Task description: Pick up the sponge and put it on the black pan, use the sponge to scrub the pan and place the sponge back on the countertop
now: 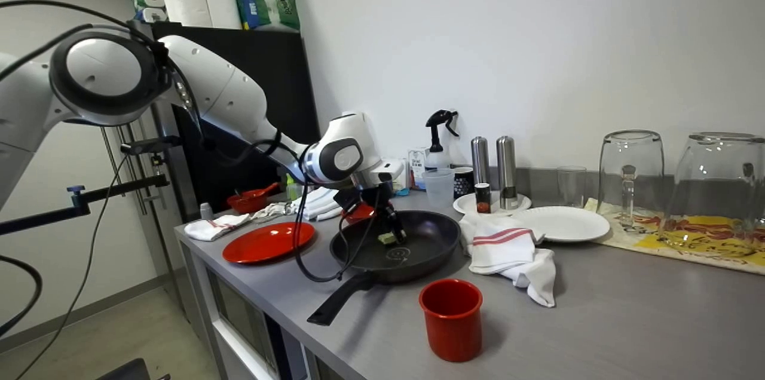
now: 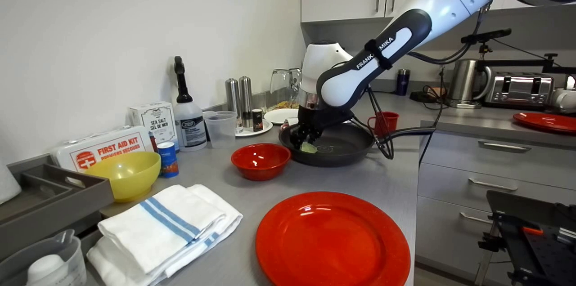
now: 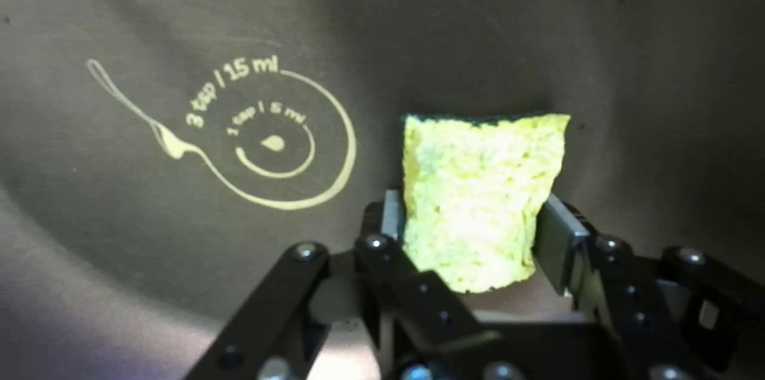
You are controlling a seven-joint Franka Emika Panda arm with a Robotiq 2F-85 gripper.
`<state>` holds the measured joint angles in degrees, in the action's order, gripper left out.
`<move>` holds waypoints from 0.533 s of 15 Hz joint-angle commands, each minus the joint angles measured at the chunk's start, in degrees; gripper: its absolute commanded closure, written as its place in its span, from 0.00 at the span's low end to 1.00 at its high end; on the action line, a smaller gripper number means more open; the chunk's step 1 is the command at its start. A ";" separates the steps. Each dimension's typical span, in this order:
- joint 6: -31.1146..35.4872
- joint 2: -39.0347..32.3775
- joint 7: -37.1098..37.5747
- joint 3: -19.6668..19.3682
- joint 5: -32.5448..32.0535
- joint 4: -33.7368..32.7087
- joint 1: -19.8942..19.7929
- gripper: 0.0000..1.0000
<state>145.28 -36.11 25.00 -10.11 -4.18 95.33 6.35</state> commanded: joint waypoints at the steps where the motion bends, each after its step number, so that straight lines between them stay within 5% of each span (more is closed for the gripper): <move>1: -3.54 1.37 1.46 1.46 3.61 2.50 -1.29 0.72; 8: 0.06 3.54 7.32 -0.10 6.34 7.13 -1.81 0.72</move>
<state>142.89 -33.82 29.67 -9.88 0.77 98.00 5.04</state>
